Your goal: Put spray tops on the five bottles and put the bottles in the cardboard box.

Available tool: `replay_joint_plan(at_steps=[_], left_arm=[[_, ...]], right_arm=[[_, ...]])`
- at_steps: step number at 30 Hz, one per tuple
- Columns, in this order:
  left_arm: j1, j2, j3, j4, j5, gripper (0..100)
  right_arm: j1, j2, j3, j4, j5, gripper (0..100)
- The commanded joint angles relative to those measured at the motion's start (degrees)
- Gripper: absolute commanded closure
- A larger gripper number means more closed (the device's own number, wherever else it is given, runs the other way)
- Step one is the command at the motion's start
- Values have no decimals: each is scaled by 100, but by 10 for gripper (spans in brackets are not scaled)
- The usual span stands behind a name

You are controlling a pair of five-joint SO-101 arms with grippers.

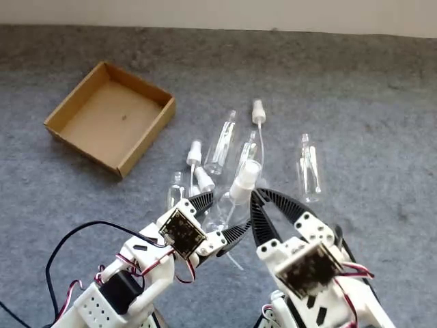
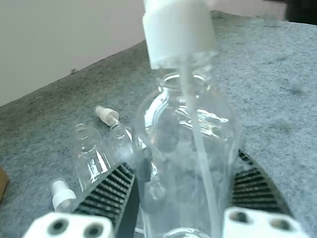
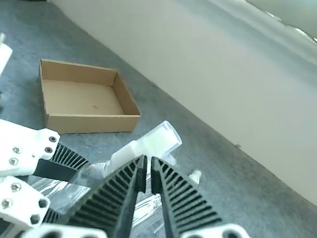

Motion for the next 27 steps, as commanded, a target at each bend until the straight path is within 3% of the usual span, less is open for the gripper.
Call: replay_joint_plan(at_steps=[1, 12, 18, 21, 24, 27], left_arm=[[48, -22, 119, 9, 35, 867], [-75, -40, 75, 0, 35, 869], [-1455, -40, 31, 0, 35, 867], [-1956, -40, -136, -9, 35, 867], [-2070, -4, -523, 35, 44, 869], [-2079, 4, -1015, 44, 44, 870]], right_arm=[[-22, -295, -259, 13, 79, 988], [4, -426, 66, 57, 70, 988], [4, -426, 787, 4, 44, 988], [4, -426, 980, -110, -598, 988], [4, -426, 1376, -567, -1310, 988], [-4, -426, 1921, -1015, -1512, 988]])
